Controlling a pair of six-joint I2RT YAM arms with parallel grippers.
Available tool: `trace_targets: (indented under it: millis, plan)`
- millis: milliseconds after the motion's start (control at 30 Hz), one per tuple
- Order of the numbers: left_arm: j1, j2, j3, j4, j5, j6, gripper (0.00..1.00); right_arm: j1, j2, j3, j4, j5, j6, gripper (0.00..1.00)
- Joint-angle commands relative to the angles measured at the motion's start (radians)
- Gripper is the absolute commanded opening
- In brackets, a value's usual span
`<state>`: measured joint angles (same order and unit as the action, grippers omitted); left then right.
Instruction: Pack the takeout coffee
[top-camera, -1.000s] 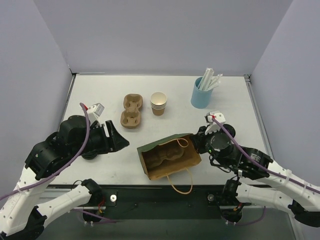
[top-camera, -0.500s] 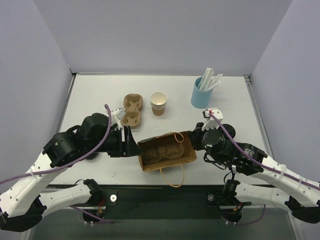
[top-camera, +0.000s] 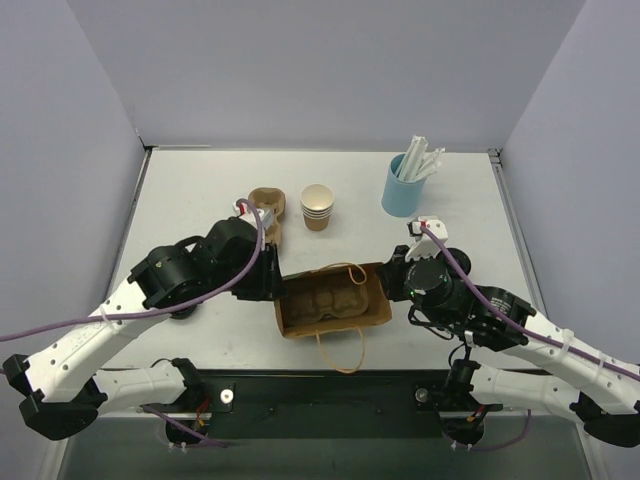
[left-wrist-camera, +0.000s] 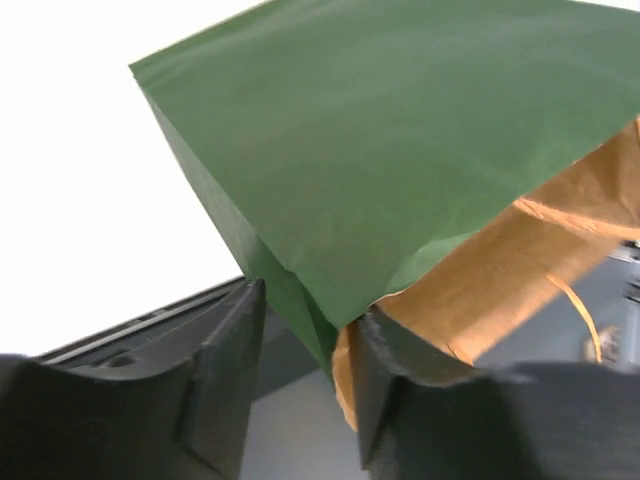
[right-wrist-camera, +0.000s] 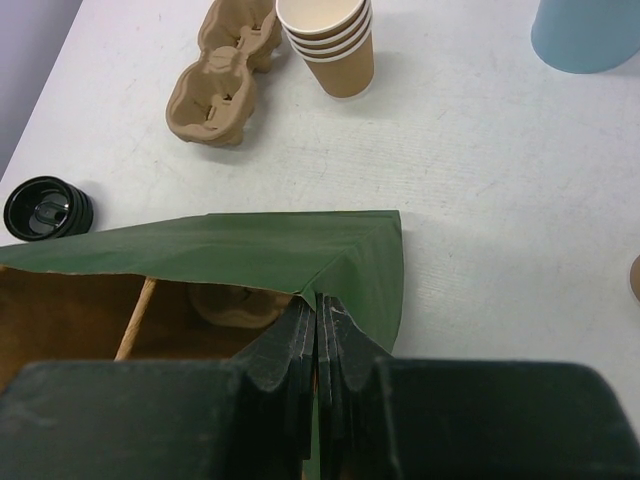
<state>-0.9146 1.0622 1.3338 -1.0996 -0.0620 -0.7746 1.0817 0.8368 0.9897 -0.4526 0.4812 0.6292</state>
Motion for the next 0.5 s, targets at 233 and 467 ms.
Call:
trace_targets:
  millis: [233, 467]
  plan:
    - [-0.003, 0.047, 0.077, 0.052, -0.101, 0.121, 0.05, 0.004, -0.015, 0.026, 0.011, 0.069, 0.018, 0.0]
    - [0.008, 0.14, 0.134, 0.118, -0.142, 0.235, 0.0, -0.061, 0.036, 0.058, 0.084, 0.053, -0.092, 0.1]
